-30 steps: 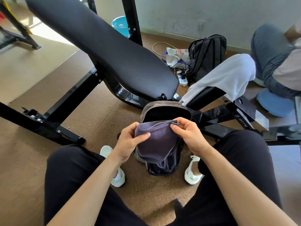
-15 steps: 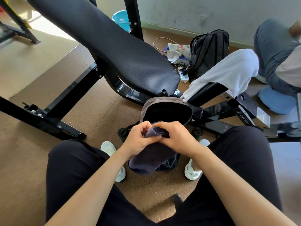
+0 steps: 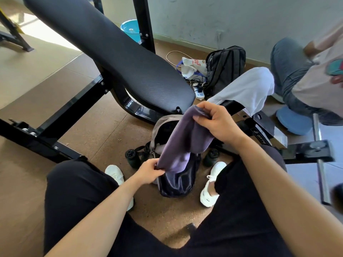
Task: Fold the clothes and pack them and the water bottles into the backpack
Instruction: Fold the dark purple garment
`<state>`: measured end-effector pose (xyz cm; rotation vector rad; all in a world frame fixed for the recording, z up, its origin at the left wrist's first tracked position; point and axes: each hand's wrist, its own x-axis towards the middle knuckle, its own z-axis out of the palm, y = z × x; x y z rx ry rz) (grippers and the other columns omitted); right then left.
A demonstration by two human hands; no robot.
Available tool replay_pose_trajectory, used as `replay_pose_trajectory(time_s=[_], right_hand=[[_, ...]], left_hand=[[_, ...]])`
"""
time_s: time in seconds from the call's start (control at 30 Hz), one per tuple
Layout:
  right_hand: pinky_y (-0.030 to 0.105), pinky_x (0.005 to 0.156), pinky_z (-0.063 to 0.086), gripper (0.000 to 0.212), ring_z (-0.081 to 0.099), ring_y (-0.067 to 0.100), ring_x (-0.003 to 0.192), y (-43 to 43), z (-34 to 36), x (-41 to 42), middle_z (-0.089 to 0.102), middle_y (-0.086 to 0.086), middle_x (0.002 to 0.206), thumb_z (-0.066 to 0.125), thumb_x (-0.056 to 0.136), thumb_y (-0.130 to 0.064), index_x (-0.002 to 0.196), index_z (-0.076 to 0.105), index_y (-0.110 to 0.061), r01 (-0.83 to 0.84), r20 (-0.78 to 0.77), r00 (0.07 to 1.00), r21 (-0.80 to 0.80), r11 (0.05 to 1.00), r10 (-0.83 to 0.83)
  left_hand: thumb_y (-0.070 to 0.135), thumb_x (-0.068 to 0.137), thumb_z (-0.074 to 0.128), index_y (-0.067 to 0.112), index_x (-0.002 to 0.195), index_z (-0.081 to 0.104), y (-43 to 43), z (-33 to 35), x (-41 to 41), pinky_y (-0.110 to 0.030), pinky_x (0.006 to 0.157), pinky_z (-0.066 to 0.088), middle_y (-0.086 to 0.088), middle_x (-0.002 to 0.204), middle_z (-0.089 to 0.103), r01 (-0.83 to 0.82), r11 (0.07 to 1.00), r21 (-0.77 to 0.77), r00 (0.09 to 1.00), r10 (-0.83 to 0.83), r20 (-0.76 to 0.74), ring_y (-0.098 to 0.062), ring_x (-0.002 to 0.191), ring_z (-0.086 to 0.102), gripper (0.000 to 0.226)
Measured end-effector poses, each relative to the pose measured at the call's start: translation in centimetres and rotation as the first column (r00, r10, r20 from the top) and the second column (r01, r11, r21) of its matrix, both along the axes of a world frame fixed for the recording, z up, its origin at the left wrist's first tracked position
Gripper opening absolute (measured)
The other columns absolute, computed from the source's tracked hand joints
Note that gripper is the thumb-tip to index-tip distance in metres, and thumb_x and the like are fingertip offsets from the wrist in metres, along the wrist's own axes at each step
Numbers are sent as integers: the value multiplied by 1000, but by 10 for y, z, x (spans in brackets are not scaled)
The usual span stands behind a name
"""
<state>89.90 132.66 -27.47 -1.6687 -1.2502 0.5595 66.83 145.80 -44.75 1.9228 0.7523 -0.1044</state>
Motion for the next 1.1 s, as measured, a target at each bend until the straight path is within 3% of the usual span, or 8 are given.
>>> replay_pose_trajectory(time_s=[0.17,0.27,0.43,0.57,0.7,0.87,1.0,1.1], right_hand=[[27,83,50,7,61,9,83,-8,3,7,67,1,86,64,96,-9,99,68,-12,128,-68,990,37,991,-125],[29,82,50,7,60,12,82,-12,6,5,66,5,85,64,93,-13,96,68,-18,132,-90,988,57,990,-127],[34,85,51,8,62,15,85,-16,15,2,68,9,88,65,93,-11,100,68,-9,121,-116,987,85,989,-111],[26,85,52,8,63,10,85,-16,23,1,69,3,88,64,94,-3,101,68,-6,103,-93,991,91,991,-94],[17,80,50,10,63,1,79,-15,25,0,68,-2,84,64,95,3,102,68,-4,129,-38,991,85,988,-126],[21,79,50,8,61,5,79,-16,22,5,68,-2,83,64,97,-4,101,69,-9,192,-26,981,90,977,-190],[23,80,50,8,61,6,80,-17,21,7,68,-2,84,65,96,-5,102,69,-9,203,-34,979,92,975,-200],[22,80,50,8,61,6,80,-18,22,8,68,-2,84,65,97,-5,102,70,-9,203,-31,979,96,974,-201]], left_hand=[[-3,97,60,17,116,70,-7,7,2,-22,65,53,-6,93,67,-242,893,-379,965,263,3,-12,74,63,30],[0,96,59,12,106,72,-10,8,5,-24,65,50,-8,86,60,-321,802,-504,929,370,-3,-14,70,56,21],[17,96,49,13,98,69,-6,9,7,-34,74,53,-6,84,59,-460,516,-723,812,574,-107,-21,71,59,21],[17,95,62,14,92,79,-8,12,9,-24,62,52,1,71,61,-494,605,-624,804,591,-64,-11,60,54,19],[0,99,54,13,93,80,-9,6,8,-23,67,60,-10,84,76,-501,723,-476,823,568,-4,-11,63,67,30],[-4,101,50,12,111,68,-3,6,2,-28,72,54,-10,96,71,-431,606,-668,825,565,-19,-15,79,64,26],[11,98,52,16,105,67,3,11,2,-36,88,50,-8,96,69,-357,444,-822,813,581,-40,-20,91,65,17],[11,97,60,14,112,66,3,11,2,-36,92,51,-7,99,69,-326,448,-833,812,584,-4,-20,93,66,16]])
